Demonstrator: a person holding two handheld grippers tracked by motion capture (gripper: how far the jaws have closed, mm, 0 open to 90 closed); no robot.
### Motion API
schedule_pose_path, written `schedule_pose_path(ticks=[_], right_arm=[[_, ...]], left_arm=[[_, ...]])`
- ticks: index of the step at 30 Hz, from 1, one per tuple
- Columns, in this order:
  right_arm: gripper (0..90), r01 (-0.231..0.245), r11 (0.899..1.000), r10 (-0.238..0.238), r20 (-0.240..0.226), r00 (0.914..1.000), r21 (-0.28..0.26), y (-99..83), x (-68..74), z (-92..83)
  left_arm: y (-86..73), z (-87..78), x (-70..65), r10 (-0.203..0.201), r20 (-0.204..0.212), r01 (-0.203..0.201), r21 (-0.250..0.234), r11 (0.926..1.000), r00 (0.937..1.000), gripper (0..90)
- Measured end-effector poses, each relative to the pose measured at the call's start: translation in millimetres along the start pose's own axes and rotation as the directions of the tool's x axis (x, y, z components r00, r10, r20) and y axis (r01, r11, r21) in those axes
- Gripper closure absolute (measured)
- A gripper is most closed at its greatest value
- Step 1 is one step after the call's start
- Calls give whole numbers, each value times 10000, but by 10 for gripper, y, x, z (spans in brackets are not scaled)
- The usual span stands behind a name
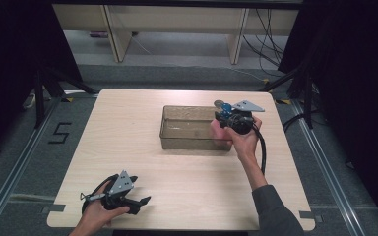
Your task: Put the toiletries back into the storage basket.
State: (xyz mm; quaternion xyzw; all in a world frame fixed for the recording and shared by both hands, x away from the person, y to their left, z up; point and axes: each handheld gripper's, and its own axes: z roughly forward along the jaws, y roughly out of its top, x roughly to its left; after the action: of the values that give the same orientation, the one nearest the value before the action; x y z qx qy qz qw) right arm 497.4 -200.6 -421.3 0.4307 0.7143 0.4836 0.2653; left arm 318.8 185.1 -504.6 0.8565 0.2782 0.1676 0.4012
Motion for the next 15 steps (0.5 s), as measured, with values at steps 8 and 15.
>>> schedule_pose_path(ticks=[8,15], right_arm=[[537,286,9996,-286,18,9996,-52,-59,-38,3],[537,-192,9994,195,-92,9998,285,-109,-11,12]], left_arm=[[5,3,-12,-156,132,158,-99,9998,9998,165],[4,-5,-7,7,110,-6,-80,10000,9999,165]])
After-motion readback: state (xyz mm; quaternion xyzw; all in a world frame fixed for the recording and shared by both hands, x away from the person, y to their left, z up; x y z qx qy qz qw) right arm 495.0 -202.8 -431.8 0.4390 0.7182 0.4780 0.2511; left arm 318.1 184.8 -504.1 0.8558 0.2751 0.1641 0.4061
